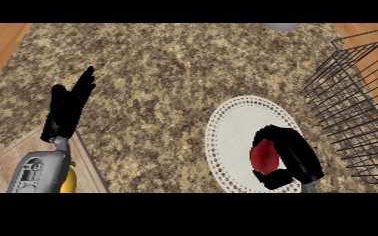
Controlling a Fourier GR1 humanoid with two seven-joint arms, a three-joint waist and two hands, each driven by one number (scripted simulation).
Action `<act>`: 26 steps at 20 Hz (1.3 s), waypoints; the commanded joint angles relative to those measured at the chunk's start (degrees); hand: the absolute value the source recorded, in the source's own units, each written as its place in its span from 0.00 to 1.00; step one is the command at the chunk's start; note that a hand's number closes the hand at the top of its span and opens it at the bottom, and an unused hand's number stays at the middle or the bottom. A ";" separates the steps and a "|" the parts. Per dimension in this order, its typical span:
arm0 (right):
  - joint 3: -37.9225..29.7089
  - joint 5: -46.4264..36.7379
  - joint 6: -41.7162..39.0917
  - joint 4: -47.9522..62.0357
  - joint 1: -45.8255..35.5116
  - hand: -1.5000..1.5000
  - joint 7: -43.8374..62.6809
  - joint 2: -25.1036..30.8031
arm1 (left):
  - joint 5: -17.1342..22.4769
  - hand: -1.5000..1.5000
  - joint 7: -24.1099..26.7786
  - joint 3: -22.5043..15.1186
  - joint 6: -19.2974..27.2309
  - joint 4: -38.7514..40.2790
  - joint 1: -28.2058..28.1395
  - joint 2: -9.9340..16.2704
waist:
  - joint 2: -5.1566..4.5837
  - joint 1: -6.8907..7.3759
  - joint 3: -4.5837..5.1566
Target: Pick the pear from the placemat and place it in the basket
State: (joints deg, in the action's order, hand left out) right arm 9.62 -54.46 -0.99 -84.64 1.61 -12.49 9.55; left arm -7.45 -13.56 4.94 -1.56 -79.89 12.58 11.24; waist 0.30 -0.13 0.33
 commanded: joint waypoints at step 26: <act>15.03 6.08 -21.53 -59.31 -6.90 1.00 56.61 -9.55 | 0.61 0.50 -2.16 -0.07 -1.50 -3.87 -1.63 0.21 | -0.07 0.46 -0.27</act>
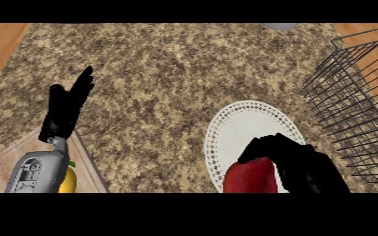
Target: Pick the pear from the placemat and place it in the basket
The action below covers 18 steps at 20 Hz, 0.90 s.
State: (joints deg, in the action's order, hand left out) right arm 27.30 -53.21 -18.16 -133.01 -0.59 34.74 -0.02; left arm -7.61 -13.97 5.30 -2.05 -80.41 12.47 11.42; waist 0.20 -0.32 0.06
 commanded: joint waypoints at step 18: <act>-32.25 12.86 -24.24 6.45 -44.80 1.00 24.49 12.35 | -0.96 0.50 0.77 0.22 0.95 -0.06 -1.16 -0.37 | 0.24 -0.79 0.06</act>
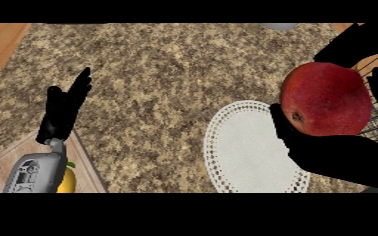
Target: Pick the pear from the placemat and place it in the basket
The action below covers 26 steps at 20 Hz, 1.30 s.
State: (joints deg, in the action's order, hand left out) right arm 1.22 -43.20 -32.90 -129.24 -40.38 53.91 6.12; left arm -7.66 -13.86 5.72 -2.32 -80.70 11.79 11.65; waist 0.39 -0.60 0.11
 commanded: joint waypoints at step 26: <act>-26.01 3.34 0.47 40.96 12.80 1.00 -45.04 35.78 | -0.04 0.50 0.35 0.29 -0.49 0.59 1.27 -0.96 | -0.47 0.84 -0.12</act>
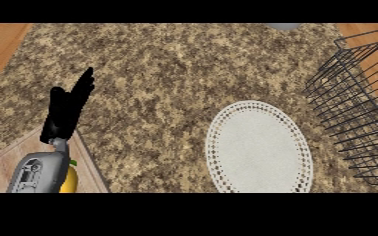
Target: Pick the pear from the placemat and place it in the basket
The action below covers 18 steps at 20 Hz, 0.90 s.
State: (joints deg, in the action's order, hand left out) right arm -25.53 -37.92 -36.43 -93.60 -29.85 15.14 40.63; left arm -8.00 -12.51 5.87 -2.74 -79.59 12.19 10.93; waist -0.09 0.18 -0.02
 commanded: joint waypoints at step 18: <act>-6.49 5.69 16.84 19.84 3.23 0.00 -13.81 -7.10 | -0.51 0.50 -1.14 -0.30 0.27 -3.54 -2.20 -0.92 | 0.11 0.18 -0.01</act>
State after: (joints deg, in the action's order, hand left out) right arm -29.51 -34.03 -23.37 -75.63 -26.01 4.08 33.87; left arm -8.16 -12.80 6.17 -3.00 -80.43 11.75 10.65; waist -0.05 0.21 -0.03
